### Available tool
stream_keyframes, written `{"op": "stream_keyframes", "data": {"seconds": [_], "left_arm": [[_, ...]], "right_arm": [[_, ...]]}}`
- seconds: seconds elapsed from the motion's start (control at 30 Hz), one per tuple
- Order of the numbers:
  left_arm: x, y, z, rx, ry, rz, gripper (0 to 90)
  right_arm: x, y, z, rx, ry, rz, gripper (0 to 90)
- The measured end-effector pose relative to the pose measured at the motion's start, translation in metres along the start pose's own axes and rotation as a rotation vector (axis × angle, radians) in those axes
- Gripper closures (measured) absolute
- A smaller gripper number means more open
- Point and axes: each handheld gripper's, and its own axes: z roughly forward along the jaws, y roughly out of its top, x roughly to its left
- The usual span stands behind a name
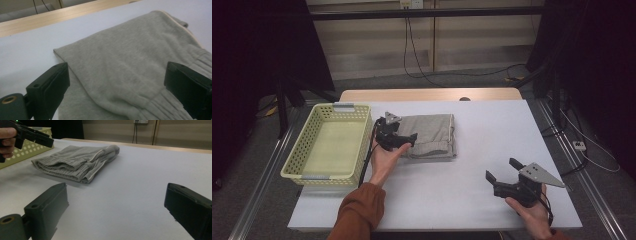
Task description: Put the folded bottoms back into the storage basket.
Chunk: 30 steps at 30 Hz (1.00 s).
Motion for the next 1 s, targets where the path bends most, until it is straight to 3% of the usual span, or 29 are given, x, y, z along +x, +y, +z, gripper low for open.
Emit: {"op": "stream_keyframes", "data": {"seconds": [0.1,0.37,0.47,0.53,0.6,0.67,0.77,0.8,1.0], "left_arm": [[0.003,0.003,0.006,0.005,0.001,-0.024,6.3],[0.01,0.009,0.021,0.031,0.026,-0.039,6.3],[0.012,0.007,0.028,0.052,0.058,-0.048,7.6],[0.014,0.005,0.03,0.056,0.046,-0.072,7.3],[0.017,0.003,0.033,0.072,0.063,-0.062,7.3],[0.019,0.001,0.036,0.08,0.056,-0.083,6.5],[0.023,-0.001,0.04,0.109,0.076,-0.082,6.3],[0.025,-0.003,0.041,0.121,0.064,-0.11,6.5],[0.029,-0.008,0.047,0.155,0.071,-0.122,6.3]], "right_arm": [[0.0,0.0,0.0,-0.002,0.002,0.0,4.6],[0.0,0.0,0.0,0.004,0.005,0.0,4.6],[0.0,-0.001,0.001,0.005,0.008,0.002,4.6],[0.0,-0.001,0.001,0.006,0.008,0.001,4.6],[0.0,-0.001,0.001,0.008,0.009,0.003,4.6],[0.0,-0.001,0.002,0.01,0.01,0.007,4.6],[0.0,-0.001,0.002,0.011,0.01,0.006,4.6],[0.0,-0.001,0.002,0.012,0.01,0.007,4.6],[0.0,-0.001,0.002,0.011,0.007,0.008,4.7]]}}
